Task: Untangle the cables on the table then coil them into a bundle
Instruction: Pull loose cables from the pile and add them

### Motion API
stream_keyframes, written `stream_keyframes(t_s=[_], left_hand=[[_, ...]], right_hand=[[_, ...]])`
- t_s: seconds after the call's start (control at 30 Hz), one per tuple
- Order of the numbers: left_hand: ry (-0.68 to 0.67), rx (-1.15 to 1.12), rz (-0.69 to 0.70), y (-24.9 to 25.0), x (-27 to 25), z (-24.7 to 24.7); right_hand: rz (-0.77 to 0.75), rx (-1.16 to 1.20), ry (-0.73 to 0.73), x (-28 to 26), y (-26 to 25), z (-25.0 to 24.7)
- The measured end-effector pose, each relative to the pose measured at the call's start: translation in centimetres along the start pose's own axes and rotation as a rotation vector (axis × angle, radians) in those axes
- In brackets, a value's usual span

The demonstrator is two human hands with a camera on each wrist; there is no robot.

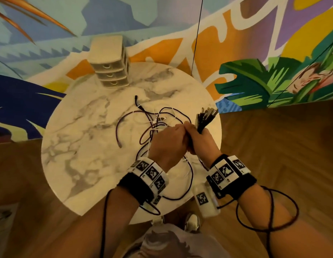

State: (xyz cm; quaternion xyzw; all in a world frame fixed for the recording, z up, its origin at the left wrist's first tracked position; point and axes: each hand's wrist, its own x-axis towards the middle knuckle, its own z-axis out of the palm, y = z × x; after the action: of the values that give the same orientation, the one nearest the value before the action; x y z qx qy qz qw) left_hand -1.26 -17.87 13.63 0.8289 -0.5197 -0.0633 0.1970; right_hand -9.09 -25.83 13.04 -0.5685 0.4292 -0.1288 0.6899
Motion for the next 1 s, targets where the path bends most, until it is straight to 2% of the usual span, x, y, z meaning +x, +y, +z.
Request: stream_keyframes(t_s=[0.07, 0.13, 0.23, 0.27, 0.3, 0.37, 0.43, 0.47, 0.5, 0.6, 0.67, 0.73, 0.8, 0.87, 1.0], left_hand=[[-0.045, -0.251, -0.036, -0.9, -0.3, 1.1], [-0.121, -0.458, -0.171, -2.7, -0.9, 2.8], [-0.303, -0.596, -0.494, -7.6, -1.9, 5.5], [-0.312, -0.549, -0.533, -9.5, -2.0, 5.8], [-0.274, -0.430, -0.505, -11.2, -1.6, 5.7], [-0.074, -0.256, -0.456, -13.6, -0.1, 4.6], [0.140, -0.212, -0.444, -14.8, 1.4, 2.9], [0.183, -0.201, -0.442, -15.4, 1.7, 2.7], [0.144, -0.207, -0.440, -15.7, 1.7, 2.9], [-0.100, -0.156, -0.384, -16.1, 0.2, 4.9], [-0.049, -0.180, -0.425, -16.0, 0.8, 4.3], [0.088, -0.263, -0.455, -15.2, 2.4, 2.1], [0.208, -0.362, -0.426, -13.6, 3.7, -0.6], [0.247, -0.376, -0.334, -11.1, 4.3, -2.7], [0.179, -0.149, -0.083, -5.7, 3.6, -4.7]], right_hand=[[-0.060, -0.030, -0.028, 0.1, 0.2, -0.3], [-0.130, -0.032, -0.047, 0.0, 0.3, -0.5], [-0.165, 0.062, -0.006, 0.1, -0.2, -1.0], [-0.168, 0.127, 0.017, 0.0, -0.6, -1.3], [-0.180, 0.192, 0.044, 0.0, -1.2, -1.6], [-0.233, 0.296, 0.108, -0.2, -2.2, -2.6], [-0.287, 0.362, 0.172, -0.2, -3.2, -3.4], [-0.307, 0.389, 0.195, -0.1, -3.6, -3.8], [-0.319, 0.417, 0.212, 0.1, -3.8, -4.1], [-0.321, 0.454, 0.222, 0.8, -3.8, -4.8], [-0.314, 0.432, 0.227, 0.9, -3.2, -5.1], [-0.291, 0.416, 0.230, 0.7, -2.7, -5.2], [-0.262, 0.400, 0.216, 0.5, -2.3, -4.8], [-0.230, 0.357, 0.163, 0.3, -2.3, -3.8], [-0.194, 0.138, -0.037, 0.1, -1.9, -1.0]])
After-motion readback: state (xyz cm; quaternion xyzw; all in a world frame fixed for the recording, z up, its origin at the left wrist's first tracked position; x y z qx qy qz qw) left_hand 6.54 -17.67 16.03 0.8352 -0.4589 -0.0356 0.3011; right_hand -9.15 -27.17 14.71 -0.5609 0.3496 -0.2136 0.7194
